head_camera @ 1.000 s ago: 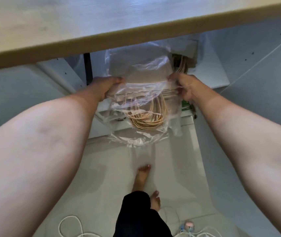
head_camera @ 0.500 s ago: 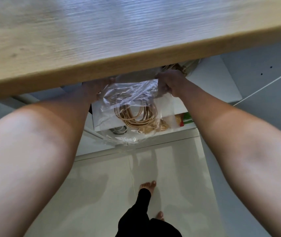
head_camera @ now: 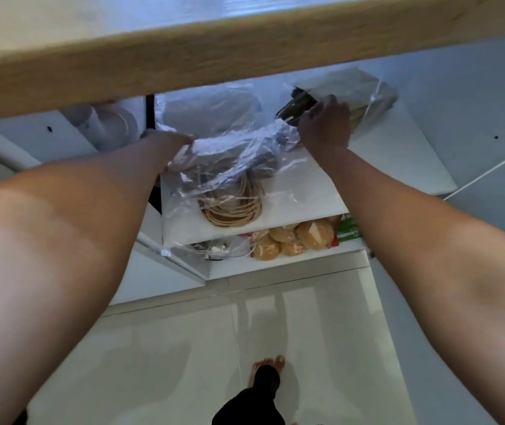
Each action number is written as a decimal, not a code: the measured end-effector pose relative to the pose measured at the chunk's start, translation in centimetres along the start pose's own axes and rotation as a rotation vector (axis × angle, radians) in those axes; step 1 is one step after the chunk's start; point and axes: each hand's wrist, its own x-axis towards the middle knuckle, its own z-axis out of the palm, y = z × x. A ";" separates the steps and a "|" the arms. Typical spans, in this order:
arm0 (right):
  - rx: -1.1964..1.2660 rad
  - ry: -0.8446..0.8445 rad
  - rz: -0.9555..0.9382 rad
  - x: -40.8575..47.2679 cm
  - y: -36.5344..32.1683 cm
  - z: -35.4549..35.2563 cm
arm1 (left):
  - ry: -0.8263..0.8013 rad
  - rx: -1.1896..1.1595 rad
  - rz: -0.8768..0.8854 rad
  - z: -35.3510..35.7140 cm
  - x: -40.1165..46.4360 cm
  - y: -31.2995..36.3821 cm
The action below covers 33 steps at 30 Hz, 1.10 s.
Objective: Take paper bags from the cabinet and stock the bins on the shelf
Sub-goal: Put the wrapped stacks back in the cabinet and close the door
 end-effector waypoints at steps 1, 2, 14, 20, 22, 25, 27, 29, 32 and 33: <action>-0.124 0.062 -0.070 0.3 0.4 0.0 | -0.012 0.038 0.019 0.1 0.7 -0.1; -0.234 0.048 -0.111 0.5 0.8 -0.2 | -0.001 0.075 0.058 -0.1 0.7 0.2; -0.556 -0.345 -0.157 1.0 5.4 -1.6 | 0.005 0.485 0.187 2.9 -2.0 2.0; -0.606 -0.343 -0.076 0.9 7.8 -5.2 | -0.016 0.607 0.241 4.2 -3.1 2.4; -0.621 -0.346 -0.027 1.0 8.5 -6.2 | -0.024 0.645 0.230 4.5 -3.2 2.6; -0.613 -0.355 0.055 1.3 9.8 -7.3 | -0.020 0.687 0.187 4.8 -3.3 2.8; -0.595 -0.374 0.096 1.3 10.4 -7.7 | -0.024 0.703 0.179 5.0 -3.5 2.7; -0.595 -0.398 0.113 1.2 10.8 -7.6 | -0.025 0.700 0.183 5.2 -3.3 2.5; -0.613 -0.395 0.168 1.1 11.1 -7.8 | -0.024 0.717 0.164 5.3 -2.8 2.4; -0.625 -0.382 0.187 1.2 11.1 -7.9 | -0.022 0.728 0.158 5.4 -2.9 2.5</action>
